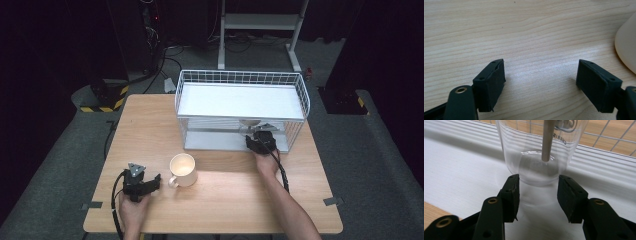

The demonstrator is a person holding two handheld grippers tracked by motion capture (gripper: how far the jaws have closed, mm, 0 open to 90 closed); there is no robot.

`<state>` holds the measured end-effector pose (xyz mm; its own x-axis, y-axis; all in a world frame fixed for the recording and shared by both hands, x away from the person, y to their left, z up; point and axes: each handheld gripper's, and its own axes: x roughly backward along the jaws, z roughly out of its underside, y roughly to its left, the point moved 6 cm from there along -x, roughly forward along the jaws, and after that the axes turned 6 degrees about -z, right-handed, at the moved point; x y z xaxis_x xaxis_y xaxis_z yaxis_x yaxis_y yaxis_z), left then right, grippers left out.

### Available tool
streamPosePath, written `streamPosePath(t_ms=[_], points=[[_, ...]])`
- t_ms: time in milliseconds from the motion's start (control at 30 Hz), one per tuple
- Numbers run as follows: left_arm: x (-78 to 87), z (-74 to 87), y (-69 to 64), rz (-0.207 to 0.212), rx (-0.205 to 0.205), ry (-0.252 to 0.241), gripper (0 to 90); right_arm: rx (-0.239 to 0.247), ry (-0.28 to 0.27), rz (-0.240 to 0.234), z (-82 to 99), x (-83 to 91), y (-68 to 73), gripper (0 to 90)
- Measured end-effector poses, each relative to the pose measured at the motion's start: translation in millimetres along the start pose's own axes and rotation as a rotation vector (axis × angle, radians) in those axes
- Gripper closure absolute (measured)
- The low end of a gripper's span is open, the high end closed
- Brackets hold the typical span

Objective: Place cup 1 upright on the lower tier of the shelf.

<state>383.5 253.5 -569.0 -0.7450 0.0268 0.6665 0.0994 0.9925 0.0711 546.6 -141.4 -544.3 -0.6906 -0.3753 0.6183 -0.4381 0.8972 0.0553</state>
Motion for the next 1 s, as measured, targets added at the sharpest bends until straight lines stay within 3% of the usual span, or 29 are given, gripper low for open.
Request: streamPosePath(t_ms=[100, 233, 600, 733, 1000], points=[[0.0, 0.0, -0.1, 0.000, -0.001, 0.000, 23.1, 0.022, 0.003, -0.003, 0.7, -0.6, -3.9, 53.2], [-0.1, 0.0, -0.2, -0.001, 0.000, 0.000, 23.1, -0.007, -0.003, -0.018, 0.2, 1.5, -2.7, 50.4], [-0.1, 0.0, -0.3, -0.001, 0.000, 0.000, 23.1, 0.004, -0.008, -0.060, -1.9, 11.6, 2.2, 39.4], [-0.1, 0.0, -0.2, -0.001, 0.000, 0.000, 23.1, 0.009, 0.002, -0.072, -0.9, 16.2, 4.6, 37.9], [-0.1, -0.1, -0.1, -0.002, -0.002, -0.001, 23.1, 0.014, -0.029, -0.102, 1.5, 30.4, 2.3, 37.5]])
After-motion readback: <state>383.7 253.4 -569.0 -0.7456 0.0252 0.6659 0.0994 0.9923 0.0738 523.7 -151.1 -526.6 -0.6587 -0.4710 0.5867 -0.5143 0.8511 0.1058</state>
